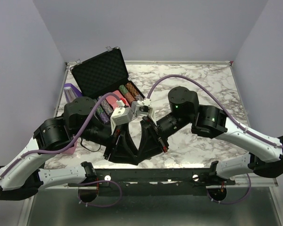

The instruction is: Remove the keys from the keyring

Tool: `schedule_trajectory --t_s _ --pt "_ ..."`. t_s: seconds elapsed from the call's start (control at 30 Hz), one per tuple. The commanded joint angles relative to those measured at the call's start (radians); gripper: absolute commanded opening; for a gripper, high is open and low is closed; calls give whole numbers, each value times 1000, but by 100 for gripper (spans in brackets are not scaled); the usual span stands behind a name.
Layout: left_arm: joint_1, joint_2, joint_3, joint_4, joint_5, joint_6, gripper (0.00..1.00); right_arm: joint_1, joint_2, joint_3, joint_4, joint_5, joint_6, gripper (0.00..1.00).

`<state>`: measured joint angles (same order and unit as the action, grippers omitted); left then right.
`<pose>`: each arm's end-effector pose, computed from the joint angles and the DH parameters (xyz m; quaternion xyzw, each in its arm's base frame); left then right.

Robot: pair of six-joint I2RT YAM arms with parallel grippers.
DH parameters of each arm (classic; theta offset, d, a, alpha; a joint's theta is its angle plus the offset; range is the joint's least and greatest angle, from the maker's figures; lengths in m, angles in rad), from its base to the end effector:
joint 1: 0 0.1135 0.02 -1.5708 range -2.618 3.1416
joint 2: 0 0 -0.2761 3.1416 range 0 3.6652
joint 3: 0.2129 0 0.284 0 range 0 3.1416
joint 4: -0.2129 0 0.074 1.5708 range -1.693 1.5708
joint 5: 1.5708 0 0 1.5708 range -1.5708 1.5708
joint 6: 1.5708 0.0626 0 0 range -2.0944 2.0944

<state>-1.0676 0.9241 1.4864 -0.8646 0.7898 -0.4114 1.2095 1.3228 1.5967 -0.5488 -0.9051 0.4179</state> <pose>0.0426 -0.1697 0.4975 0.4554 0.6304 -0.5976 0.1953 0.0641 0.3090 0.4834 -0.5200 0.5599 0.6340 0.1194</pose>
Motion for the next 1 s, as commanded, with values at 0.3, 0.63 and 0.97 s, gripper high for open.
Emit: schedule_trajectory --t_s 0.3,0.63,0.97 --pt "-2 -73 -23 65 -352 -141 61 -4 -46 -1 128 81 1 1" --pt "-2 -175 -46 111 -550 -191 78 -2 -48 3 121 92 1 1" --pt "0 -258 -113 188 -593 -244 54 -4 -51 9 107 132 -11 1"
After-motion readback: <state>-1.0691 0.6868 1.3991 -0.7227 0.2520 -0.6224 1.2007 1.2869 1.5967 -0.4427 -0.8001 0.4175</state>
